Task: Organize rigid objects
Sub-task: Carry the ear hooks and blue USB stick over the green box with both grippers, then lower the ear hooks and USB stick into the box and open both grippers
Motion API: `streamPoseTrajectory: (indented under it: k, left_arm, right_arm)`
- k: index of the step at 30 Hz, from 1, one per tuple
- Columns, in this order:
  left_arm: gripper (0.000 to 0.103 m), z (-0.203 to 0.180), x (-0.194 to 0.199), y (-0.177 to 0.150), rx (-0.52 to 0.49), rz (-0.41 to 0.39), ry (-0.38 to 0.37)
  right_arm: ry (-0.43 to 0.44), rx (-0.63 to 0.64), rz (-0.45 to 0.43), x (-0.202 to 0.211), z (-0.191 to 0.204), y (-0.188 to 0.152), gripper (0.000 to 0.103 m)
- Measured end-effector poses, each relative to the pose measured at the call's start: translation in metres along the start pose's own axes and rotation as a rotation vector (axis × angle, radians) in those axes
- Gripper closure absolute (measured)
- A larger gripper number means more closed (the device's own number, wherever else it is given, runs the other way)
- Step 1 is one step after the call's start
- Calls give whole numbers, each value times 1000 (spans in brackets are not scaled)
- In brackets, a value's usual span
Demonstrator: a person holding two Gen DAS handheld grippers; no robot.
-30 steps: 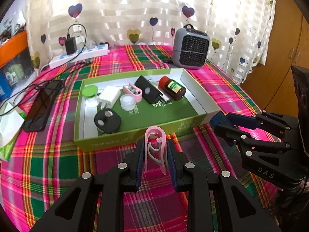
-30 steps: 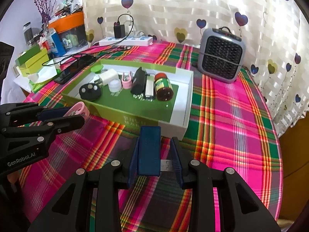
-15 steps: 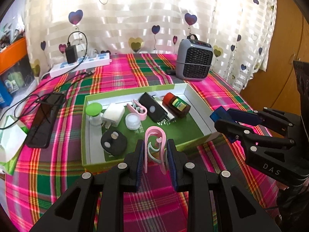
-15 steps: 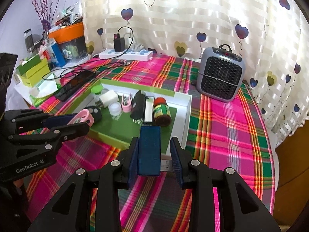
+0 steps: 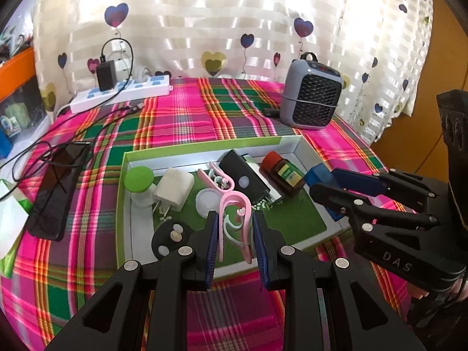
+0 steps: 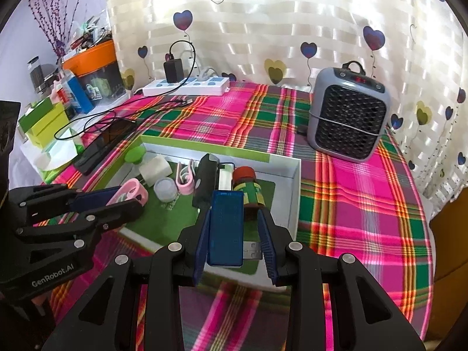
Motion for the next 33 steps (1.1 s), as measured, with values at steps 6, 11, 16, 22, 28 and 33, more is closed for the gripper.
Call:
streamPoseTrajectory:
  k: [6,11,16,22,28,33]
  left_arm:
    - [81,3,-16,-1,9,27,-1]
    - [81,5,-26,-3,12,45,-1]
    - [81,6,-33,-5,13,56,2]
    - [81,6,-35,-7,13,57,3]
    - [81,5,-40,-9,14,76,0]
    - [81,5,-41,-9,14,76,-2]
  right_arm:
    - [-3,-25,34,-19,-5,0,69]
    - [-10,-22,44,-27,-7,-3,69]
    - [-10,-22,51,-33,-8,-4,69]
    - [-11,-28,59,-39,-10,-6,69]
    - [-11,-33,69,-43,-11,-7,69]
    - [-12,-34,73,-45,-11,-7,69]
Point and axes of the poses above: each gripper's, at about its wrist camera, not at the fingertips, and x roughly against the way its jaws point, z to its left, y to its top, the point moved 2 cm from there along -x, roughly the way its jaws point, and after that the axes turned 13 degrees about -x, right-handed, at the moved point
